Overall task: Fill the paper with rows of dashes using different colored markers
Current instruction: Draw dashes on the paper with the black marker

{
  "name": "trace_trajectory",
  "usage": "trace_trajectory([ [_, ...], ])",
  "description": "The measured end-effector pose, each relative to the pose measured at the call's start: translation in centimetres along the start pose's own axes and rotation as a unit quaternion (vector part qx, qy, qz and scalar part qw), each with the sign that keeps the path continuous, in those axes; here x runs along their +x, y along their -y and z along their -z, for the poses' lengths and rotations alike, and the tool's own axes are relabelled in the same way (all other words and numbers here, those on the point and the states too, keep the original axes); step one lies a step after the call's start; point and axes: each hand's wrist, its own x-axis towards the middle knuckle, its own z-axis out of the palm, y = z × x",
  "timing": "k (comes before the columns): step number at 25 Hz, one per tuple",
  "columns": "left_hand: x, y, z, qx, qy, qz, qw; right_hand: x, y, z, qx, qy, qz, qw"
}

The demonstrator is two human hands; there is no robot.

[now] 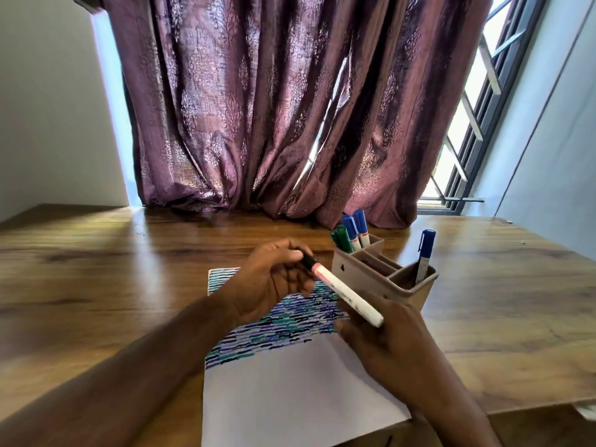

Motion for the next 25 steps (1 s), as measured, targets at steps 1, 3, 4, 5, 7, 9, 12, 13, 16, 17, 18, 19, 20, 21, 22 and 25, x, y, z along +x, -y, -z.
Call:
trace_trajectory([
  [1, -0.1, 0.2, -0.2, 0.016, 0.023, -0.001, 1.000, 0.2, 0.1, -0.6, 0.084, -0.055, 0.016, 0.995],
  [3, -0.4, 0.5, -0.2, 0.083, 0.049, -0.002, 0.995, 0.5, 0.2, -1.5, 0.281, -0.121, 0.001, 0.952],
  [4, -0.5, 0.7, 0.0, 0.128, 0.058, -0.004, 0.990, 0.5, 0.2, -1.9, 0.347, -0.135, -0.021, 0.928],
  [5, -0.7, 0.9, 0.1, 0.171, 0.070, -0.009, 0.983, 0.5, 0.2, -2.1, 0.379, -0.137, -0.042, 0.914],
  [7, -0.9, 0.9, 0.0, 0.246, 0.099, -0.025, 0.964, 0.5, 0.0, -2.4, 0.380, -0.114, -0.058, 0.916],
  [9, -1.1, 1.1, -0.4, 0.316, 0.123, -0.056, 0.939, 0.6, -0.2, -2.4, 0.366, -0.102, -0.060, 0.923],
  [12, -1.2, 1.5, -1.2, 0.394, 0.139, -0.093, 0.904, 0.4, -0.1, -2.1, 0.374, -0.109, -0.059, 0.919],
  [13, -1.1, 1.5, -1.3, 0.408, 0.134, -0.096, 0.898, 0.3, -0.1, -2.1, 0.365, -0.115, -0.056, 0.922],
  [16, -0.6, 0.7, -1.1, 0.412, 0.175, -0.051, 0.893, 0.0, 0.2, -2.2, 0.291, -0.151, -0.050, 0.944],
  [17, -0.5, 0.3, -0.9, 0.402, 0.206, -0.026, 0.892, -0.1, 0.5, -2.3, 0.263, -0.157, -0.033, 0.951],
  [18, -0.4, -0.1, -0.6, 0.390, 0.239, 0.000, 0.889, -0.2, 0.8, -2.4, 0.239, -0.158, -0.009, 0.958],
  [19, -0.5, -0.6, 0.0, 0.384, 0.267, 0.019, 0.884, -0.4, 1.1, -2.4, 0.225, -0.160, 0.016, 0.961],
  [20, -0.4, -1.2, 1.0, 0.379, 0.279, 0.030, 0.882, -0.7, 1.2, -2.3, 0.222, -0.169, 0.032, 0.960],
  [21, -0.3, -1.9, 2.4, 0.370, 0.263, 0.038, 0.890, -1.0, 1.1, -2.2, 0.227, -0.185, 0.039, 0.955],
  [22, -0.1, -2.8, 4.0, 0.346, 0.226, 0.051, 0.909, -1.2, 1.0, -2.1, 0.231, -0.200, 0.039, 0.951],
  [25, -0.1, -4.4, 6.4, 0.244, 0.112, 0.092, 0.959, -0.7, 0.9, -2.3, 0.248, -0.155, 0.022, 0.956],
])
